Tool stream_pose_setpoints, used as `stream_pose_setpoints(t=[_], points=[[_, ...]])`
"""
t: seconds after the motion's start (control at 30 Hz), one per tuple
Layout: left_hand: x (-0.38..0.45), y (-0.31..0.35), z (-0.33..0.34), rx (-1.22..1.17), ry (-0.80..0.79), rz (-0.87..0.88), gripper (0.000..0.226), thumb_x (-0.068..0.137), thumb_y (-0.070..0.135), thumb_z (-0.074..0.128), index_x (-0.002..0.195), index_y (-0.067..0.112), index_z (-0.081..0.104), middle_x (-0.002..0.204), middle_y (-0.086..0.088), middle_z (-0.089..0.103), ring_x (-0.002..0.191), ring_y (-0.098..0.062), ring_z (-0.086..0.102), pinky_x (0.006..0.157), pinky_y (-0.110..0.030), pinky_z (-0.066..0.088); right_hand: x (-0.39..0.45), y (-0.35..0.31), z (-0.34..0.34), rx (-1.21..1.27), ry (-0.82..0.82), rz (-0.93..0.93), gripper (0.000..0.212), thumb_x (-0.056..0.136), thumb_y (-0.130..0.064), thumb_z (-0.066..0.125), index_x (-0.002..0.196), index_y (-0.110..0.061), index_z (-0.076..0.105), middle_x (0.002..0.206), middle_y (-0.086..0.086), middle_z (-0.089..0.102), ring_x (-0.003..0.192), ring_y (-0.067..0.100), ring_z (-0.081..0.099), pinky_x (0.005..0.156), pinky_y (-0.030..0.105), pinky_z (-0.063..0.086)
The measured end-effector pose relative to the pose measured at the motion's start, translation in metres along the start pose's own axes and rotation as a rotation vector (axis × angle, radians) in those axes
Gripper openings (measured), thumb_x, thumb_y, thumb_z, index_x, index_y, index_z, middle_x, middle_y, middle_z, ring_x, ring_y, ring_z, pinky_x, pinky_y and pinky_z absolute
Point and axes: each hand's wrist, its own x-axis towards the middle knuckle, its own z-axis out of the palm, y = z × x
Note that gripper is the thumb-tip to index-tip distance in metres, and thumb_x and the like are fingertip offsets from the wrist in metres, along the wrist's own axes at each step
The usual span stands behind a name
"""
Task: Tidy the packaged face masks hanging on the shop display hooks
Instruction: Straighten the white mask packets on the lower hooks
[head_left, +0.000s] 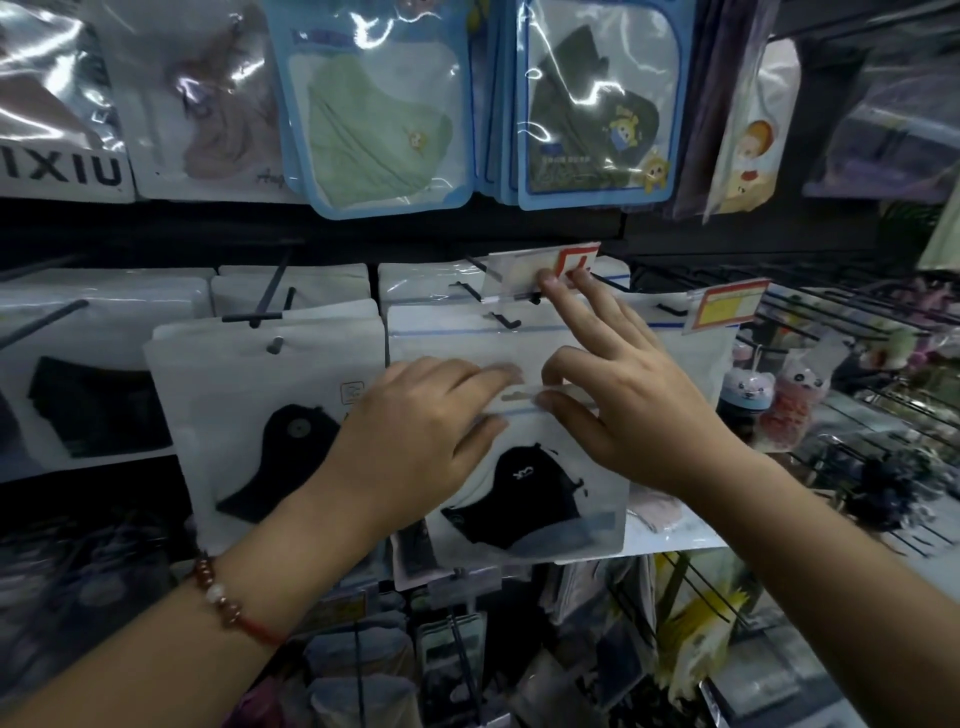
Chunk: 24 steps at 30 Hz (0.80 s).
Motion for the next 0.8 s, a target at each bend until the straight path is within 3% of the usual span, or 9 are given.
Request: stream_pose_setpoints(t=[0.1, 0.27, 0.37, 0.43, 0.57, 0.67, 0.8], points=[[-0.004, -0.002, 0.008, -0.019, -0.028, -0.015, 0.036, 0.094, 0.031, 0.058, 0.127, 0.018, 0.063, 0.103, 0.000, 0.072, 0.091, -0.024, 0.066, 0.079, -0.041, 0.054, -0.001, -0.001, 0.002, -0.008, 0.000, 0.001, 0.013, 0.094, -0.027, 0.062, 0.089, -0.015, 0.059, 0.162, 0.013, 0.019, 0.151, 0.034, 0.008, 0.121, 0.049, 0.017], [-0.005, 0.002, 0.005, -0.052, -0.013, 0.013, 0.034, 0.096, 0.020, 0.054, 0.128, 0.017, 0.065, 0.094, -0.001, 0.070, 0.073, -0.024, 0.066, 0.058, -0.040, 0.056, 0.000, 0.001, 0.000, -0.026, -0.007, 0.001, 0.014, 0.094, -0.030, 0.061, 0.089, -0.017, 0.060, 0.161, 0.012, 0.020, 0.151, 0.033, 0.009, 0.121, 0.047, 0.016], [-0.005, 0.002, 0.006, -0.115, 0.015, 0.035, 0.043, 0.090, -0.001, 0.065, 0.131, 0.014, 0.064, 0.100, -0.003, 0.071, 0.077, -0.023, 0.068, 0.060, -0.040, 0.058, 0.002, 0.002, -0.004, -0.041, -0.020, -0.007, 0.016, 0.093, -0.033, 0.062, 0.088, -0.018, 0.061, 0.161, 0.011, 0.022, 0.150, 0.033, 0.013, 0.119, 0.049, 0.021], [-0.003, 0.003, 0.004, -0.155, 0.034, 0.041, 0.047, 0.089, -0.004, 0.067, 0.132, 0.014, 0.063, 0.107, -0.002, 0.072, 0.084, -0.022, 0.069, 0.065, -0.039, 0.059, 0.002, 0.003, -0.006, -0.048, -0.010, -0.016, 0.016, 0.093, -0.033, 0.061, 0.090, -0.017, 0.062, 0.161, 0.010, 0.024, 0.150, 0.032, 0.015, 0.119, 0.048, 0.021], [0.004, 0.001, -0.003, -0.112, 0.077, 0.083, 0.039, 0.091, 0.002, 0.064, 0.128, 0.016, 0.067, 0.107, 0.001, 0.072, 0.084, -0.018, 0.068, 0.065, -0.034, 0.057, 0.001, 0.006, -0.007, -0.081, 0.014, -0.014, 0.026, 0.092, -0.031, 0.062, 0.113, -0.016, 0.063, 0.160, 0.008, 0.027, 0.149, 0.030, 0.017, 0.120, 0.046, 0.021], [0.012, -0.009, -0.007, -0.051, 0.094, 0.068, 0.039, 0.092, 0.004, 0.061, 0.129, 0.014, 0.067, 0.103, -0.001, 0.071, 0.084, -0.020, 0.067, 0.069, -0.036, 0.056, 0.000, 0.002, -0.007, -0.096, 0.010, 0.008, 0.045, 0.092, -0.031, 0.062, 0.134, -0.016, 0.054, 0.161, 0.007, 0.025, 0.150, 0.029, 0.014, 0.119, 0.045, 0.020], [0.022, -0.015, -0.009, -0.009, 0.151, 0.051, 0.040, 0.092, 0.005, 0.055, 0.130, 0.011, 0.065, 0.099, -0.003, 0.069, 0.083, -0.024, 0.065, 0.070, -0.040, 0.055, -0.002, -0.006, -0.003, -0.083, 0.005, 0.052, 0.056, 0.094, -0.034, 0.055, 0.145, -0.017, 0.041, 0.162, 0.006, 0.021, 0.151, 0.026, 0.009, 0.121, 0.042, 0.016]])
